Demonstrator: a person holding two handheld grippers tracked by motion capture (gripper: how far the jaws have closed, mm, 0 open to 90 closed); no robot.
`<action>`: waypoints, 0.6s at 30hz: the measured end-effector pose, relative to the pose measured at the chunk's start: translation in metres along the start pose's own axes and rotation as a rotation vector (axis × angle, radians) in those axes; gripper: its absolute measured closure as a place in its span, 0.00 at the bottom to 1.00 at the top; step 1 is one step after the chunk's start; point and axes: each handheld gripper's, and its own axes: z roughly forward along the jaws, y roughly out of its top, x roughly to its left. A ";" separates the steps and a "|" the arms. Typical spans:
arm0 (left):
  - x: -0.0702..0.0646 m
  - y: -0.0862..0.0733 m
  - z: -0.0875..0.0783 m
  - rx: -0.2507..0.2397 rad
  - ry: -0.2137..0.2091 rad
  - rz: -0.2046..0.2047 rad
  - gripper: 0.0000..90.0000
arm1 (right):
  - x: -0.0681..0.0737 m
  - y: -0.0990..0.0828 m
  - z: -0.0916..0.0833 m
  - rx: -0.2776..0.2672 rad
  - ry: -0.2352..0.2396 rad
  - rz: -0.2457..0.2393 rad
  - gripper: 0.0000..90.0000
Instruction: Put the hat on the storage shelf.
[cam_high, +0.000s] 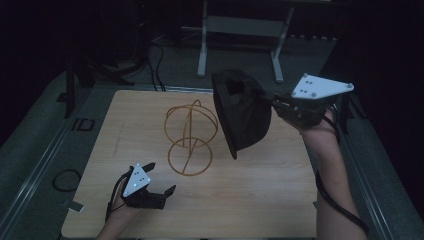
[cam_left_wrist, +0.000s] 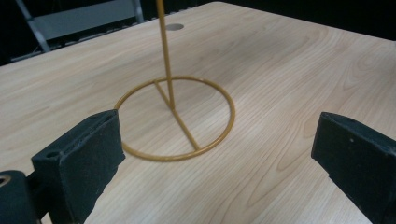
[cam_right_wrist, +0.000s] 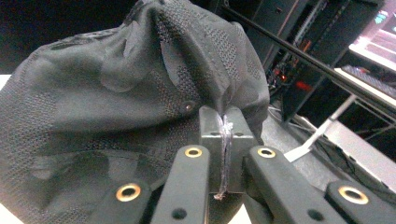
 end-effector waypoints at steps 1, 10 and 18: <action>0.000 -0.002 0.000 -0.001 0.001 -0.002 0.03 | 0.001 0.004 0.003 0.002 -0.004 -0.002 0.99; 0.005 -0.010 0.000 0.006 0.007 -0.021 0.03 | 0.009 0.027 0.034 0.013 0.034 -0.017 0.99; 0.009 -0.014 0.000 0.014 0.016 -0.027 0.03 | 0.026 0.036 0.063 0.046 0.100 -0.036 0.99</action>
